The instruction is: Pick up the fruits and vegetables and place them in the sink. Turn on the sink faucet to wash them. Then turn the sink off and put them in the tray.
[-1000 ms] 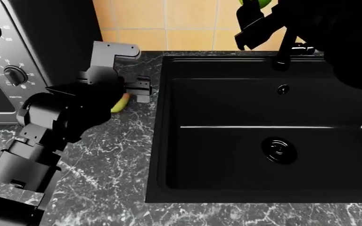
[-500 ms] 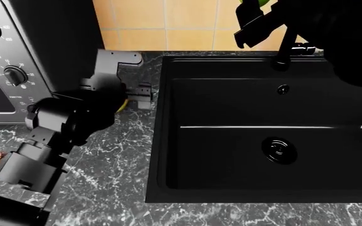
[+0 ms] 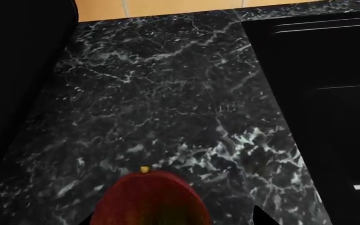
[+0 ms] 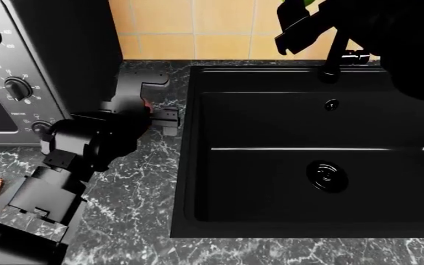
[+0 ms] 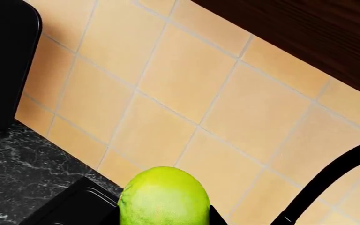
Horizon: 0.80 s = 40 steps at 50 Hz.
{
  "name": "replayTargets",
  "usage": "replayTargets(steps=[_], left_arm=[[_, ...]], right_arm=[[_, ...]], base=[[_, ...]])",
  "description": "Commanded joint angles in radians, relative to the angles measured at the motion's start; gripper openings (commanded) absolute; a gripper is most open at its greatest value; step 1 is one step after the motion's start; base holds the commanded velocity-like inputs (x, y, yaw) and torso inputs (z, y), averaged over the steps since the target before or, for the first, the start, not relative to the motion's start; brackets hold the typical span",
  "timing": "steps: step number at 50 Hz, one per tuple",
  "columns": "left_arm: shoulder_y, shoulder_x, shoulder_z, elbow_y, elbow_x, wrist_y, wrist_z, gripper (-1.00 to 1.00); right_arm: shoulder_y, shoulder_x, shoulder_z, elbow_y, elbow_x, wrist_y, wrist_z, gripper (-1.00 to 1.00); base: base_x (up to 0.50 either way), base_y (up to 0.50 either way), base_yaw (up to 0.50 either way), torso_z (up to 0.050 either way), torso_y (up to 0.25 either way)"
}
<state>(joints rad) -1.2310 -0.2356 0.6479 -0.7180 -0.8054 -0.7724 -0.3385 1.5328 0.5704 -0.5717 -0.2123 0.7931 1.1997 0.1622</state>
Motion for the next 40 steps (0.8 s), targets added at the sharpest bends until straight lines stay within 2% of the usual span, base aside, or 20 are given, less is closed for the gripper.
replayTargets(steps=[1,14,23,40], left_arm=[[0.05,-0.053,0.018,-0.058,0.026,-0.025,0.0,-1.0],[0.084,-0.128,-0.018,0.19,-0.025,-0.052,-0.048,-1.0],[0.08,-0.201,-0.061,0.45,-0.09,-0.107,-0.106,-1.0],[0.022,-0.234,-0.09,0.691,-0.168,-0.198,-0.172,-1.0]], right_arm=[[0.009,0.003,-0.003,-0.003,-0.01,0.001,-0.004,-1.0],[0.009,0.004,-0.008,0.001,-0.01,-0.001,-0.003,-1.0],[-0.001,0.004,-0.012,0.007,-0.012,-0.011,-0.002,-1.0],[-0.028,0.01,-0.016,-0.003,-0.003,-0.014,0.001,-1.0]], base=[[0.0,0.0,0.01,0.0,-0.01],[0.0,0.0,0.01,0.0,-0.001],[0.0,0.0,0.0,0.0,0.0],[0.0,0.0,0.0,0.0,0.0]])
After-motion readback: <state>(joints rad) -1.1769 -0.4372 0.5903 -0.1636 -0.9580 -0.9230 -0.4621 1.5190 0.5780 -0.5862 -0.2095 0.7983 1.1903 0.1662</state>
